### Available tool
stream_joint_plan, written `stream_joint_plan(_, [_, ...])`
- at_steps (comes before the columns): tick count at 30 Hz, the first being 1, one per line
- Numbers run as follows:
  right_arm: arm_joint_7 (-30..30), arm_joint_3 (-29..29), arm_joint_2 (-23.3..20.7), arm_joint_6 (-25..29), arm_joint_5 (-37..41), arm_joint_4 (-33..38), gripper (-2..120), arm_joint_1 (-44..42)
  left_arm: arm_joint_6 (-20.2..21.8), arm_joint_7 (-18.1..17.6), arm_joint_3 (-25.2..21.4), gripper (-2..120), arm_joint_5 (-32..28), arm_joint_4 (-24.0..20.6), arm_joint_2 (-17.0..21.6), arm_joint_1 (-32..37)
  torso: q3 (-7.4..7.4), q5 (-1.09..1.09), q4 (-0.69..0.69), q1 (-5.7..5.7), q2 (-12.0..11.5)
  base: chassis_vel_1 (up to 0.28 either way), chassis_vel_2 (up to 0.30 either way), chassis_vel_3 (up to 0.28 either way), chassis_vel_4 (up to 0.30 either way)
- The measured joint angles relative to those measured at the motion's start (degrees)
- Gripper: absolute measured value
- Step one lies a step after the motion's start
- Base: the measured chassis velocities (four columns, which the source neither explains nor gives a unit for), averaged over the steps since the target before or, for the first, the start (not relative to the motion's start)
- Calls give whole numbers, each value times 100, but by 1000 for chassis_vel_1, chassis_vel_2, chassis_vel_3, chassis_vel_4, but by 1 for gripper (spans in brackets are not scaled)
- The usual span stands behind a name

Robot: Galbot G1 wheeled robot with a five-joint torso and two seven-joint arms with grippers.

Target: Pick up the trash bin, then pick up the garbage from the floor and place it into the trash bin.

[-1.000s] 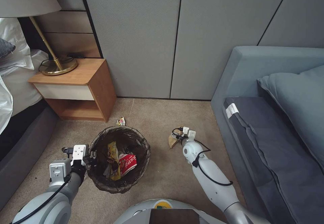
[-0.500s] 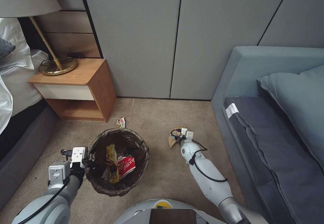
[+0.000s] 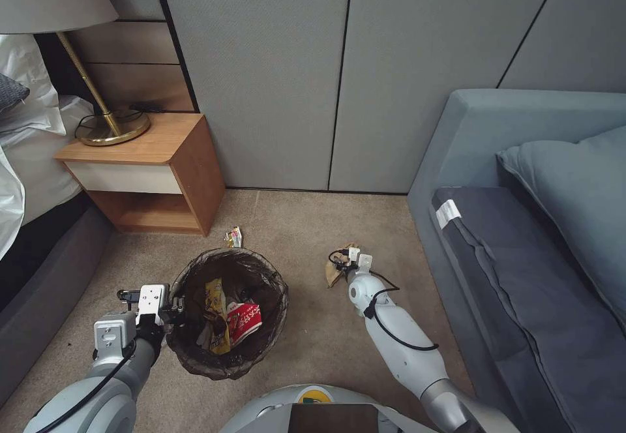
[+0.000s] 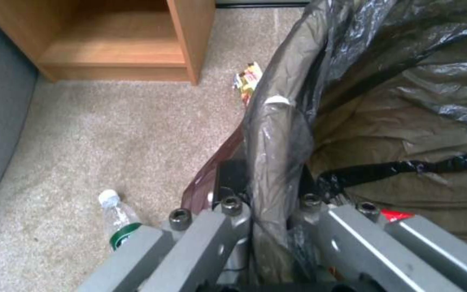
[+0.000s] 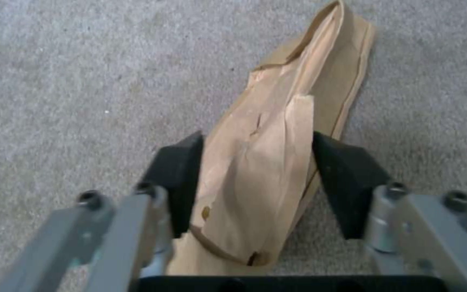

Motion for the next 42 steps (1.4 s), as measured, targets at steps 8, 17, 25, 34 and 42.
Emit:
stream_joint_plan(8, [-19, 13, 13, 32, -25, -50, 16, 7, 0, 0, 9, 2, 2, 0, -4, -9, 0, 0, 0, 0, 0, 0, 0, 0, 0])
stream_joint_plan(17, [-26, 41, 12, 43, -52, -35, 0, 2, 5, -2, 10, 2, -5, 0, 15, -11, 0, 0, 0, 0, 0, 0, 0, 0, 0])
stream_joint_plan(25, [-29, 98, 25, 104, -201, -14, 0, -12, 7, -2, 11, 2, -13, 0, 34, -17, 0, 0, 0, 0, 0, 0, 0, 0, 0])
stream_joint_plan(34, [-34, 250, -351, 61, -446, 1531, 0, -435, 10, -1, 34, 2, -30, -1, 53, -61, 0, 0, -1, 0, 0, 0, 0, 0, 0])
stream_joint_plan(42, [-223, 499, -1126, -425, -284, 3878, 0, -897, 20, 0, 51, 2, -45, 0, 106, -74, 0, 1, -1, 0, 0, 0, 0, 0, 0])
